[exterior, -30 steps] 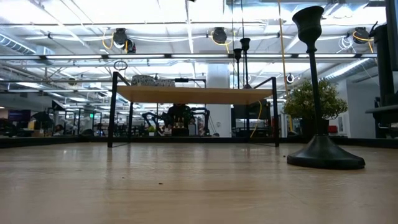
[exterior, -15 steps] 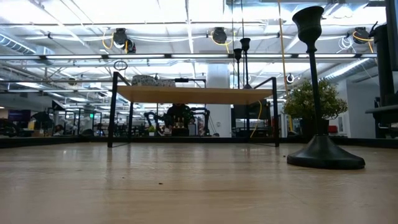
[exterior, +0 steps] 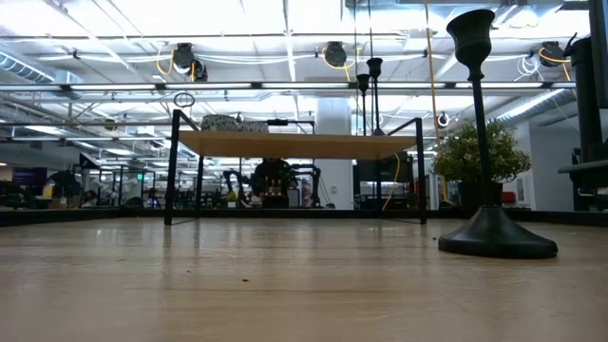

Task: Pick & Place candle stick holders
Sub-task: Put the black candle holder on the shelf

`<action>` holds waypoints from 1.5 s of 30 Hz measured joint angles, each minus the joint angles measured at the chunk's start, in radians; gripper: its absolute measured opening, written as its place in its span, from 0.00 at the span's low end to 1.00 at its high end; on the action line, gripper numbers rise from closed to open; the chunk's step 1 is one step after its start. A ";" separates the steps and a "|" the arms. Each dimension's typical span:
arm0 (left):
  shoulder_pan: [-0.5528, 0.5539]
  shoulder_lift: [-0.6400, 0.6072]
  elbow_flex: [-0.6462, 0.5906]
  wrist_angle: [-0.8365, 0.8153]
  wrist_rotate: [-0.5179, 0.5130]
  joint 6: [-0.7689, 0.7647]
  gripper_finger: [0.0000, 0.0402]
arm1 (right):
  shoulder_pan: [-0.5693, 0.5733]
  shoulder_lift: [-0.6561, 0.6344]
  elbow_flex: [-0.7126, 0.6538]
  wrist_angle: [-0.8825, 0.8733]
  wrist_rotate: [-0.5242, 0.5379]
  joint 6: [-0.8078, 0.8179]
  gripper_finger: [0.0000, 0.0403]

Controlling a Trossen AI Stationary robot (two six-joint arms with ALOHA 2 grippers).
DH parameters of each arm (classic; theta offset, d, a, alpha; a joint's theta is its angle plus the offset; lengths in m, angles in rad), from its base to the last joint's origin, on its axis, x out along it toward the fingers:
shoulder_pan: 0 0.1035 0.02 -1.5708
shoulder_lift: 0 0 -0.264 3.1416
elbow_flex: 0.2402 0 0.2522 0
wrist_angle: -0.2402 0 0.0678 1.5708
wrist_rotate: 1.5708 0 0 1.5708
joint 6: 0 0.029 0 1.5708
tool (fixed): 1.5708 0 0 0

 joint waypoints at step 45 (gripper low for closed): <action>-0.068 -0.510 -0.457 0.089 -0.007 -0.048 0.70 | -0.017 0.247 -0.001 -0.185 -0.056 0.414 0.33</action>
